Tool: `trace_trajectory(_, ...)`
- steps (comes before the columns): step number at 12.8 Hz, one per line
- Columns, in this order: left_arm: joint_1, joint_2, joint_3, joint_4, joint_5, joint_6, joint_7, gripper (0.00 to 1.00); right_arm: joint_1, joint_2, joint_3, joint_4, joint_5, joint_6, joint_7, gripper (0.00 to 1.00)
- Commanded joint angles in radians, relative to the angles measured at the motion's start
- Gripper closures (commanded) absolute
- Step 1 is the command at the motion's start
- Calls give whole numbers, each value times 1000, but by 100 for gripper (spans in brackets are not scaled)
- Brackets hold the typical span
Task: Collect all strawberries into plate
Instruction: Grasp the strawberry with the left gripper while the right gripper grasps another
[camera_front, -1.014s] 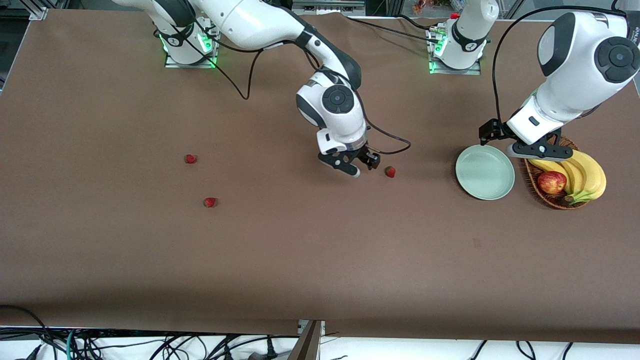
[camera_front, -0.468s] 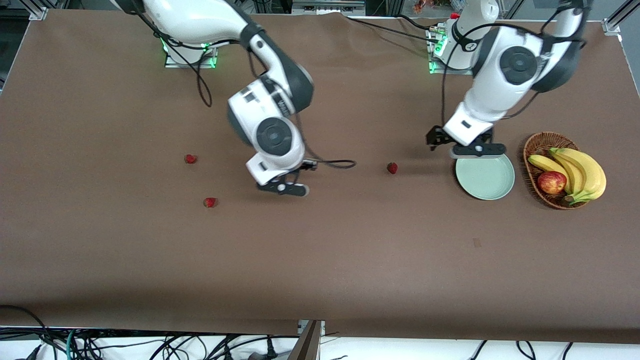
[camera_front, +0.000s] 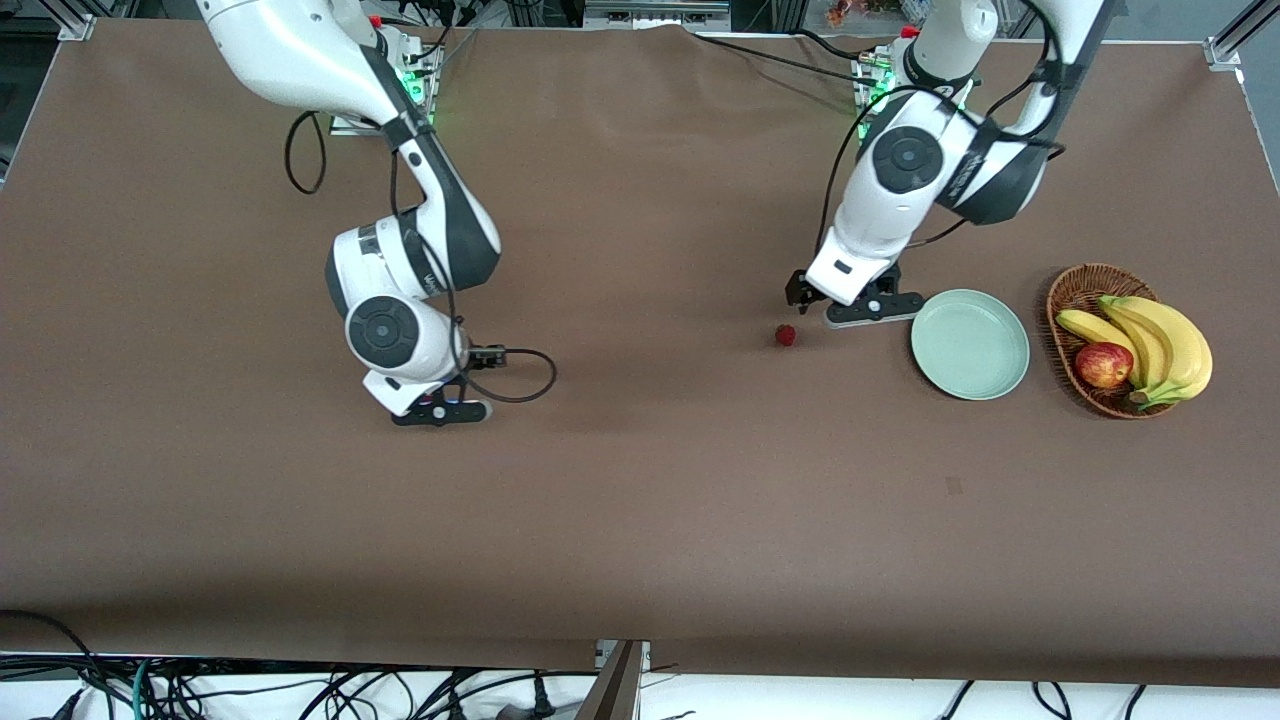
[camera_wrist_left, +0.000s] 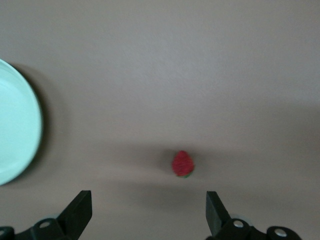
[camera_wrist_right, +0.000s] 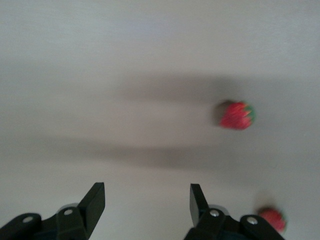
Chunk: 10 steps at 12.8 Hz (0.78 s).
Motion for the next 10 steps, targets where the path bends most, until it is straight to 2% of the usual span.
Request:
trace_trajectory(1,3,99,-21,11,77,90,-113,0,-15,-38,-31,-109,10,103,-97,23)
trace_trajectory(5,-2,203,-22,8,109,176,-139,0,-87,5,-29,-103,12,154,-188,23)
trace_trajectory(10,-3,291,-18,5,257,222,-255,0,-101,21,-28,-98,29,182,-182,27)
